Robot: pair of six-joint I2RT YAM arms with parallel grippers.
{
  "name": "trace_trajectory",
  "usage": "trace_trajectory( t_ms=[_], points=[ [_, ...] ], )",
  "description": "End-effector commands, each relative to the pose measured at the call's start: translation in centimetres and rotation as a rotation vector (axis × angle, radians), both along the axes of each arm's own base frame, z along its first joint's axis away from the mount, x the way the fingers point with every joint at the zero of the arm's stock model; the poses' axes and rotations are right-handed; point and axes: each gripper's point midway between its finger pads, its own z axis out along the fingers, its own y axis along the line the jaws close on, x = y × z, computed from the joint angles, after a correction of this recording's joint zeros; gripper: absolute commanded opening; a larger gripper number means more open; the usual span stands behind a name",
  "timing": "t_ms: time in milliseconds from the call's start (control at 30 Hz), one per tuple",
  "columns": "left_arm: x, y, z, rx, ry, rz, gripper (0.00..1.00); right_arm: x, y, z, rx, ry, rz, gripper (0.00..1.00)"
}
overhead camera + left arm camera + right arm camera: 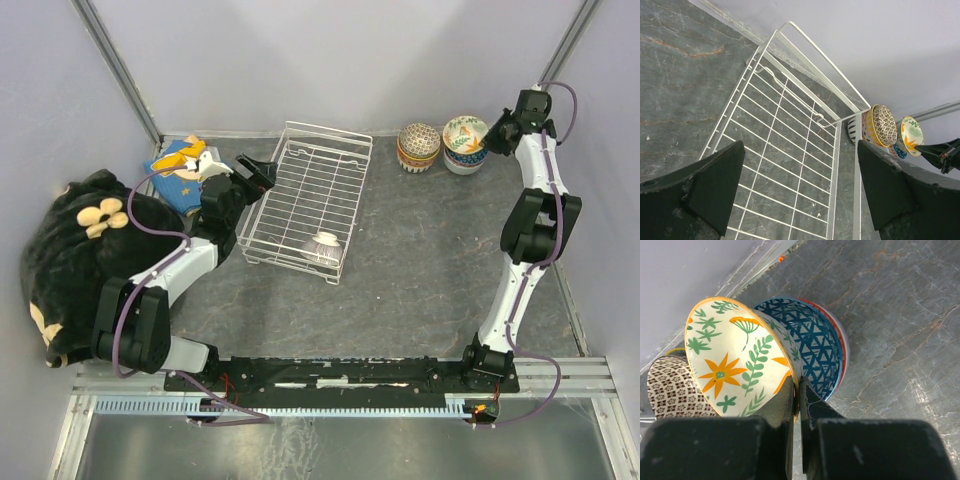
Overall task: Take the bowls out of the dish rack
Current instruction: Place the bowl with the bowl.
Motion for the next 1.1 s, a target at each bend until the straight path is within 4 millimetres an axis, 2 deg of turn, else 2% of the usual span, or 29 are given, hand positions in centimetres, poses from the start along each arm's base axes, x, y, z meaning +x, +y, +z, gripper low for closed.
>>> trace_trajectory(
  t_ms=[0,200,833,867,1033,1067],
  points=[
    [1.1,-0.4,2.8,0.024,-0.082,-0.008,1.0,1.3,-0.9,3.6,-0.026,-0.098,-0.004,0.01],
    [1.4,-0.3,2.7,0.029,-0.079,0.001,0.99,0.9,-1.3,2.1,-0.038,-0.057,-0.013,0.01],
    [1.5,-0.3,2.4,0.03,-0.07,0.001,0.99,0.9,-1.8,0.0,-0.036,-0.011,-0.027,0.02],
    [1.6,-0.3,2.4,0.03,-0.069,-0.001,0.99,0.9,-1.9,0.1,-0.035,-0.013,-0.026,0.06],
    [1.5,-0.4,2.5,0.028,-0.069,-0.003,0.99,0.7,-2.0,0.4,-0.035,-0.015,-0.032,0.37],
    [1.5,-0.4,2.4,0.029,-0.067,-0.002,0.99,0.6,-2.0,0.6,-0.037,-0.018,-0.034,0.38]
  ],
)
